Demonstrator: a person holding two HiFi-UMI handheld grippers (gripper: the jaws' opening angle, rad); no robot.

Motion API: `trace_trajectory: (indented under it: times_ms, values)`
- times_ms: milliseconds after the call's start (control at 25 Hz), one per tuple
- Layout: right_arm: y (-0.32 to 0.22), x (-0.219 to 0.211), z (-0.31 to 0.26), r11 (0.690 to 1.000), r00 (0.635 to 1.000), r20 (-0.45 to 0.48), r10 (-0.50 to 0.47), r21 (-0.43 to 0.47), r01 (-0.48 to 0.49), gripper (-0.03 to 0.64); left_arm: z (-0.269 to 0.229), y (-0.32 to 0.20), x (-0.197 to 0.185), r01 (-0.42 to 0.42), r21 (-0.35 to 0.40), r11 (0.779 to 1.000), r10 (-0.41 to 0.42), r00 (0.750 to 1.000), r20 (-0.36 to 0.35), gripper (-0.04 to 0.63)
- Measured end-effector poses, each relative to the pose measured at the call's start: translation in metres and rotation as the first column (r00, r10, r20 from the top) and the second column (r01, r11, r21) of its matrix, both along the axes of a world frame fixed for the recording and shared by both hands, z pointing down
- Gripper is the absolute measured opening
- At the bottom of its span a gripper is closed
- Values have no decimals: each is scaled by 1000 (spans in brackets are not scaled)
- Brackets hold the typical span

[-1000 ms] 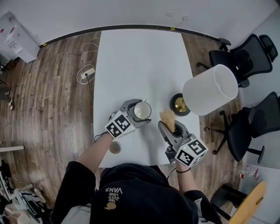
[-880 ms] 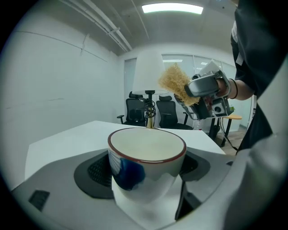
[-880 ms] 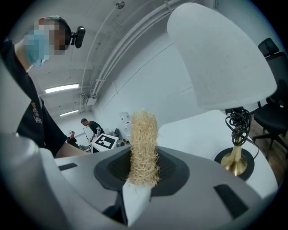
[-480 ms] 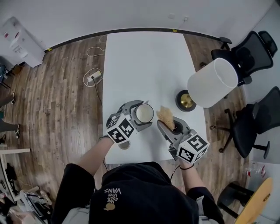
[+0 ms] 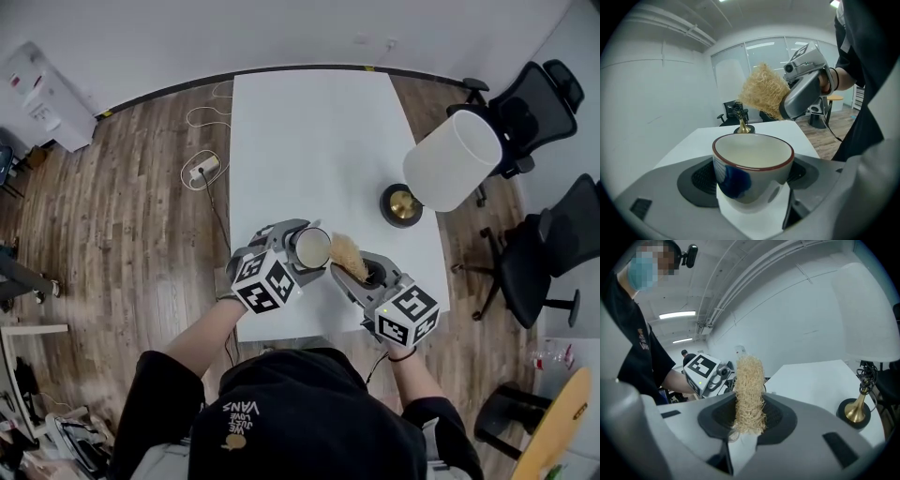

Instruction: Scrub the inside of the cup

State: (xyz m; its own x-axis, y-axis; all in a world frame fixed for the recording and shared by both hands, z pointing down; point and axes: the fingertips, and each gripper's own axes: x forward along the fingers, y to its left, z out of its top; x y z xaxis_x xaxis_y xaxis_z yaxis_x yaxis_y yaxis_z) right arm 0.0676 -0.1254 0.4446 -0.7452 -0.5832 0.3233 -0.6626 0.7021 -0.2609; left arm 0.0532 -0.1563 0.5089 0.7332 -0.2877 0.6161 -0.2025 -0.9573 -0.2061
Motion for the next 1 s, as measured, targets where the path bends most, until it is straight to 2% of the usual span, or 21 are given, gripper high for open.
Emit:
trace_trajectory:
  times_ms: [120, 240, 520, 600, 800, 880, 1000]
  values:
    - [14, -12, 11, 997, 992, -103, -77, -29, 74, 94, -4, 12, -5, -20, 31, 999, 19, 999, 37, 394]
    - [25, -23, 22, 987, 962, -226, -156, -65, 145, 94, -5, 22, -10, -42, 71, 997, 36, 996, 78, 395]
    - [30, -26, 40, 970, 883, -409, -233, -165, 180, 94, -8, 33, -21, -86, 185, 979, 51, 981, 188, 396]
    - [38, -28, 46, 957, 857, -437, -274, -214, 197, 94, -7, 33, -25, -93, 202, 975, 50, 977, 209, 396]
    - [62, -50, 50, 901, 772, -477, -420, -322, 291, 94, 3, 36, -30, -110, 199, 974, 61, 970, 237, 397]
    - [61, -56, 47, 895, 763, -478, -435, -322, 309, 94, 6, 40, -28, -121, 196, 973, 73, 969, 236, 397]
    - [49, -54, 42, 909, 772, -487, -408, -300, 291, 94, 6, 46, -23, -140, 206, 968, 91, 969, 232, 397]
